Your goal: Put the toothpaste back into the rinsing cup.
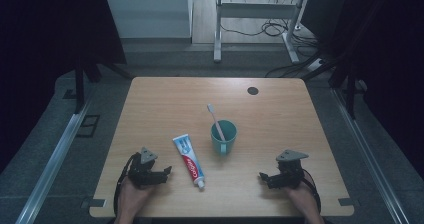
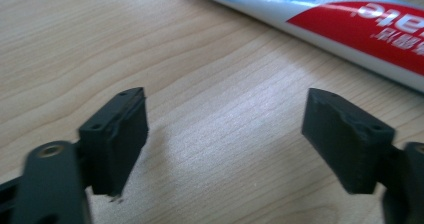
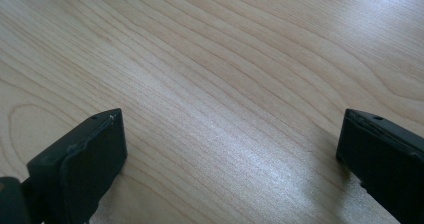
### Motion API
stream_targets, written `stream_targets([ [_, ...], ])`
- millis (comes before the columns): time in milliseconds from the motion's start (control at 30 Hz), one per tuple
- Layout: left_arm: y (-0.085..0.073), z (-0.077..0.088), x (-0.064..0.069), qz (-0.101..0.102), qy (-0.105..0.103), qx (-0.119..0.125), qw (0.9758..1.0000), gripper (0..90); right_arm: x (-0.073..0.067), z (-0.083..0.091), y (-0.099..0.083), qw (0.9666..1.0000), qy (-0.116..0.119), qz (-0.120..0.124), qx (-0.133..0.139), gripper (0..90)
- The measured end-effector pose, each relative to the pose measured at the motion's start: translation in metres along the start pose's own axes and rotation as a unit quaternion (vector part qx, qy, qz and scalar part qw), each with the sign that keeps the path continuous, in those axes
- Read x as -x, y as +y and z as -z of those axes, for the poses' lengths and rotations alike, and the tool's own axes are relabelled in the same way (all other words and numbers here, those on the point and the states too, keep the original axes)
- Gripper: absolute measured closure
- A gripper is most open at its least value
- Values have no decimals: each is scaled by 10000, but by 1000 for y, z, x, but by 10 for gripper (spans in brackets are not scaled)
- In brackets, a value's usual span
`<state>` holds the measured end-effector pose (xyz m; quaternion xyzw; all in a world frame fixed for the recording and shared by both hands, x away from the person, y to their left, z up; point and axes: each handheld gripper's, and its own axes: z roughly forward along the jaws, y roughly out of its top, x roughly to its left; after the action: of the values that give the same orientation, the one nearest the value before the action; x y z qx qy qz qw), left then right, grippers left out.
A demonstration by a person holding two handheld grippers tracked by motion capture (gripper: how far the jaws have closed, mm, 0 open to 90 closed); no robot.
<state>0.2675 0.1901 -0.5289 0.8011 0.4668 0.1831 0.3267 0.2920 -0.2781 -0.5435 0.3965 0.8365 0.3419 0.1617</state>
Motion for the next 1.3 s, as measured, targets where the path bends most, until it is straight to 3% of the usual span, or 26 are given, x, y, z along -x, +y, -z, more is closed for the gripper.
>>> stream_targets([
  [233,8,6,6,-116,-283,179,9994,396,0,0,0,10000,-2,-1,1,0],
  [400,15,6,12,-242,-369,181,9989,505,0,0,0,10000,-2,0,1,0],
  [733,33,3,27,-402,-746,99,9964,722,0,0,0,10000,-3,-1,0,0],
  [933,51,-3,43,-600,-919,13,9940,812,0,0,0,10000,-3,0,1,0],
  [1033,62,-10,54,-704,-1151,-42,9908,851,0,0,0,10000,-3,0,1,0],
  [1300,72,-27,71,-857,-1381,-241,9864,886,0,0,0,10000,-2,1,1,0],
])
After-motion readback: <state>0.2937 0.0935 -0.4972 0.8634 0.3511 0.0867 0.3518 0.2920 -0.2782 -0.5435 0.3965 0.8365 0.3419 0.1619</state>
